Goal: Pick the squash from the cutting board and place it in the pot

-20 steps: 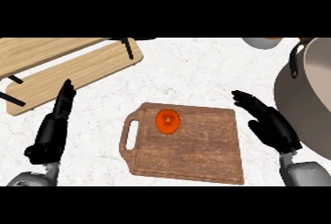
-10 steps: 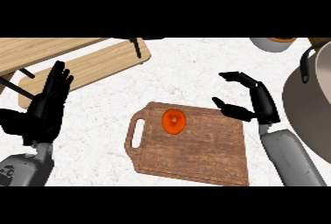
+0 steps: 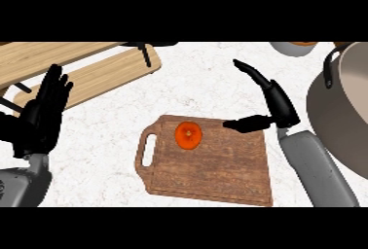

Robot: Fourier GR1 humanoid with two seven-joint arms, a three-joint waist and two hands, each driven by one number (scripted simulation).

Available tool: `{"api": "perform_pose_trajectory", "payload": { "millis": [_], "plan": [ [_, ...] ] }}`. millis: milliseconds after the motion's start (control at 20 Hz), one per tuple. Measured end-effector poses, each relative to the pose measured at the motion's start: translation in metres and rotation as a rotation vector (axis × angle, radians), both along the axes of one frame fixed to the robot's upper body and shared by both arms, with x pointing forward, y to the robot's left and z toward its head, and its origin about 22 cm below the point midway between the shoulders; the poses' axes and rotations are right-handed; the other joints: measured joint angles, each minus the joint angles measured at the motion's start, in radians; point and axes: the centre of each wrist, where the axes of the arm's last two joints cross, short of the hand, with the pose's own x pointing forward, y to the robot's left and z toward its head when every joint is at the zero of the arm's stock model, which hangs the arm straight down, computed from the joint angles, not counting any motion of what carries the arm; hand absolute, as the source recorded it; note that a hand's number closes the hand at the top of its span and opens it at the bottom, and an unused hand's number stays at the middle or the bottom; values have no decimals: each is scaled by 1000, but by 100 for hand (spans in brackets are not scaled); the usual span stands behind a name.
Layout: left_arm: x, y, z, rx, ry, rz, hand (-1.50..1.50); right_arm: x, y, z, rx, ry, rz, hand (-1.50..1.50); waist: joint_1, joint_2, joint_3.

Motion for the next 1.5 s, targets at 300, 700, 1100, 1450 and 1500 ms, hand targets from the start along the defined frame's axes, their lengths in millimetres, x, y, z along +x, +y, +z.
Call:
{"api": "perform_pose_trajectory", "payload": {
  "millis": [300, 700, 1100, 1450, 1500],
  "plan": [
    [-2, 4, -2, -10, 8, 15, 0, 8, 23, 36, -282, 168, 136, -150, -3, -5, -2],
    [0, 2, 1, -21, 12, 4, 0, 2, 88, 60, -630, 335, 234, -150, -3, -4, -1],
    [3, 10, 0, -11, 11, 12, 0, -18, 123, 56, -713, 424, 255, -150, -5, -1, 0],
    [-2, 6, 3, -8, 9, 6, 0, -29, 138, 40, -770, 466, 226, -150, -4, -1, 0],
    [-2, 6, 3, -10, 10, 6, 0, -30, 143, 36, -785, 468, 214, -150, -3, -1, 0]
  ]
}}
